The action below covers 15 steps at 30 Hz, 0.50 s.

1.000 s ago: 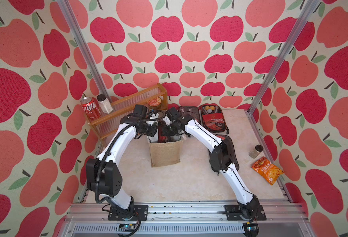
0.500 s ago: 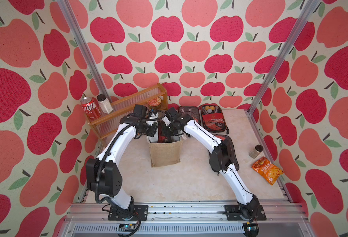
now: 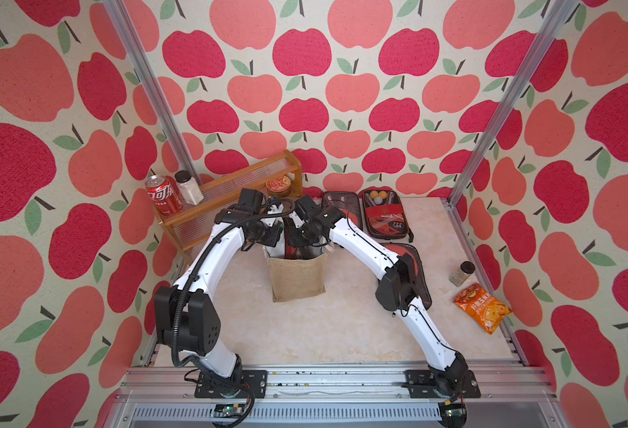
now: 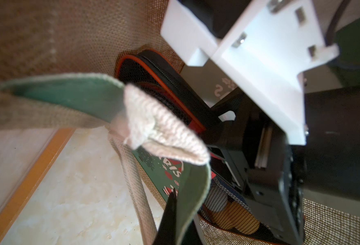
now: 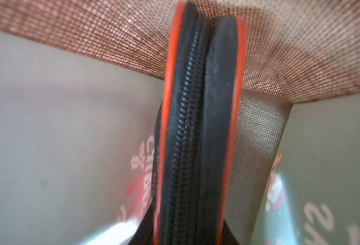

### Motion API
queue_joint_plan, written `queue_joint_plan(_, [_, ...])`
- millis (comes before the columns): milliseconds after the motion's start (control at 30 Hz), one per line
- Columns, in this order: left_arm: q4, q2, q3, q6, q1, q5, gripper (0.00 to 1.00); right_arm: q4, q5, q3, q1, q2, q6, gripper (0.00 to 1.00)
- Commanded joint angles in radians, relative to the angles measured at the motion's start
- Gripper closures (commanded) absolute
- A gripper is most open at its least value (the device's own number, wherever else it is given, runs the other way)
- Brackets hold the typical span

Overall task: Remove the ping pong set from the canvas bag
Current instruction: Pick up the ping pong set from the canvas bag.

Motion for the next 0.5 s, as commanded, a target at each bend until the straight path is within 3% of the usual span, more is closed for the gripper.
queue_joint_plan(0, [0.009, 0.006, -0.003, -0.013, 0.032, -0.063, 1.00, -0.055, 0.034, 0.040, 0.019, -0.088, -0.085, 1.00])
queue_joint_plan(467, [0.007, 0.006, -0.001, -0.028, 0.056, -0.043, 1.00, -0.069, 0.069, 0.060, 0.019, -0.135, -0.107, 1.00])
